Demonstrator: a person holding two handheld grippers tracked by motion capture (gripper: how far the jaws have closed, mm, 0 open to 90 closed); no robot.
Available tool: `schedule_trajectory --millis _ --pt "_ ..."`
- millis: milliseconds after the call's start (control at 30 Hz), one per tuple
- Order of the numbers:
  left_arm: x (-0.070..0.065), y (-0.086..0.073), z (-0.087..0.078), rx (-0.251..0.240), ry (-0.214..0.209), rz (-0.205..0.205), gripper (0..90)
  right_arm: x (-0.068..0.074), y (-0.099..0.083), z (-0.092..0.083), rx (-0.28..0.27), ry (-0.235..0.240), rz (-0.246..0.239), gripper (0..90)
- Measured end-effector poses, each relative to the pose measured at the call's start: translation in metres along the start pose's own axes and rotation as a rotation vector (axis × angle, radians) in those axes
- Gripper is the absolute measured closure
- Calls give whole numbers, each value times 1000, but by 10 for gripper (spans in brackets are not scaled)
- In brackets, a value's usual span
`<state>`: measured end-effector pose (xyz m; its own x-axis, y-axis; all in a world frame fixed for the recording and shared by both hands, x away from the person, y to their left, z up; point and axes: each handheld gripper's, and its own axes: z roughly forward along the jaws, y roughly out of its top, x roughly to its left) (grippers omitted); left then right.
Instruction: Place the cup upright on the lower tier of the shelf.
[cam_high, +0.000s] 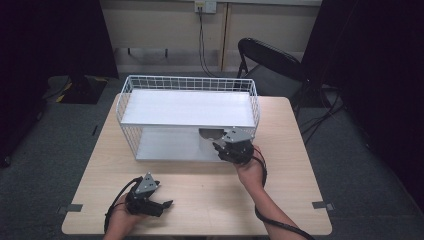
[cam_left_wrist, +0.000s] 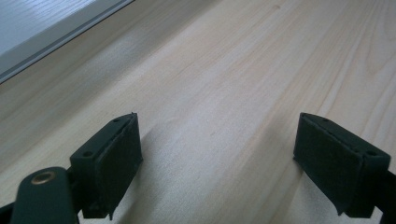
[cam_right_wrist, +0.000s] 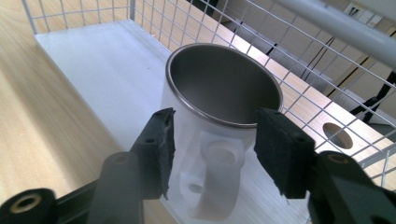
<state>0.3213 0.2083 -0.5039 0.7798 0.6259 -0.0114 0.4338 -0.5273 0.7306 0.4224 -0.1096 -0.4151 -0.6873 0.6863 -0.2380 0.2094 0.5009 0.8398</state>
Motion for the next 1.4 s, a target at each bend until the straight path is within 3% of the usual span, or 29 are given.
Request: schedule_trajectory --millis 300,667,1400 --pt "0 0 0 0 0 0 145 0 -2 -7 -2 74 56 293" --pt "0 0 0 0 1 0 145 5 -1 -17 15 129 71 151" --pt "0 0 0 0 1 0 145 16 -14 -37 25 217 71 132"
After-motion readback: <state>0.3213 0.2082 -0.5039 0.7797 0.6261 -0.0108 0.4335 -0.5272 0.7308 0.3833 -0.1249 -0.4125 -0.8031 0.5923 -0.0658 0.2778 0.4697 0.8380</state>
